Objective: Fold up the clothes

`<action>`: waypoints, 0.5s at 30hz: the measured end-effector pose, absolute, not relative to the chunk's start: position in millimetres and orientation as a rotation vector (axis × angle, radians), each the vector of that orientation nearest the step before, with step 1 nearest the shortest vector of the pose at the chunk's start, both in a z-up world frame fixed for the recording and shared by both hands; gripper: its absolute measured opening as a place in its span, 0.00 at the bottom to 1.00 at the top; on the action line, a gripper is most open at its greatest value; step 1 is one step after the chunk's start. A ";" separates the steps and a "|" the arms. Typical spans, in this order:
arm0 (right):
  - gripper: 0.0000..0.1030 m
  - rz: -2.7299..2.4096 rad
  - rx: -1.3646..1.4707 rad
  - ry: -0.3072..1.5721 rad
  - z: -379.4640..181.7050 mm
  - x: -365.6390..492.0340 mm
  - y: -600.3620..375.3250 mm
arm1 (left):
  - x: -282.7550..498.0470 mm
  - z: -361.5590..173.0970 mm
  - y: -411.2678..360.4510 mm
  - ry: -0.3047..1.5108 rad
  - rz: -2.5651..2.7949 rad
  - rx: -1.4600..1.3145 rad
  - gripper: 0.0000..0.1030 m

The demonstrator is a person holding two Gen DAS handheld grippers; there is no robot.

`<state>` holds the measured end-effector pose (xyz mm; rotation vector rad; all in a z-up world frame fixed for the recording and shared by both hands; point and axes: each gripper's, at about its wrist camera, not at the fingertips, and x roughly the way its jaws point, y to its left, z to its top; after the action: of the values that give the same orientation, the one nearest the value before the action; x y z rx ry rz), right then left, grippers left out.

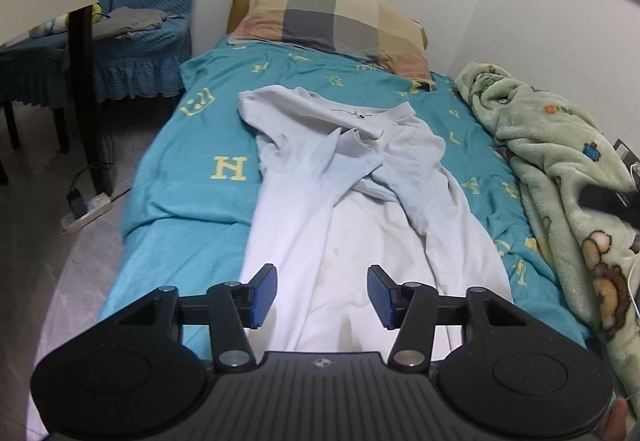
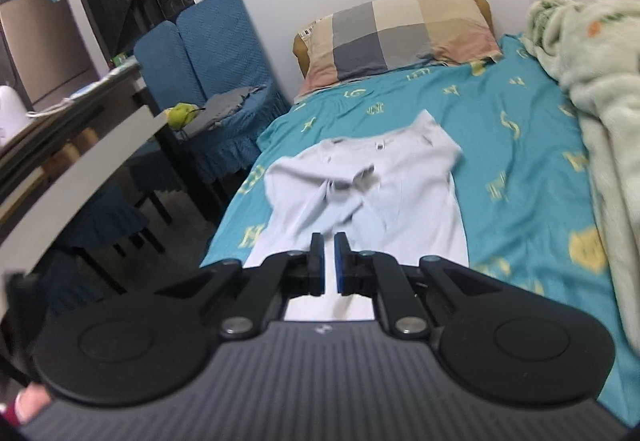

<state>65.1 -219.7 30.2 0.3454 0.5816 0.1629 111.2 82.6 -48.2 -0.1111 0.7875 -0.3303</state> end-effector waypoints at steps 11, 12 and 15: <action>0.08 0.153 0.540 0.644 -6.9 2.5 -250.0 | 97.7 -45.2 148.4 1.075 -0.247 -0.172 0.57; 0.08 0.161 0.556 0.647 -7.8 4.2 -251.1 | 98.1 -47.2 154.3 1.101 -0.241 -0.161 0.57; 0.08 0.202 0.572 0.651 -9.4 6.9 -249.5 | 99.1 -55.4 167.5 1.201 -0.234 -0.128 0.57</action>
<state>6.9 -249.5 -9.4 0.5719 0.6505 0.2019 99.1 167.5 -55.4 -0.1278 1.2009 -0.2341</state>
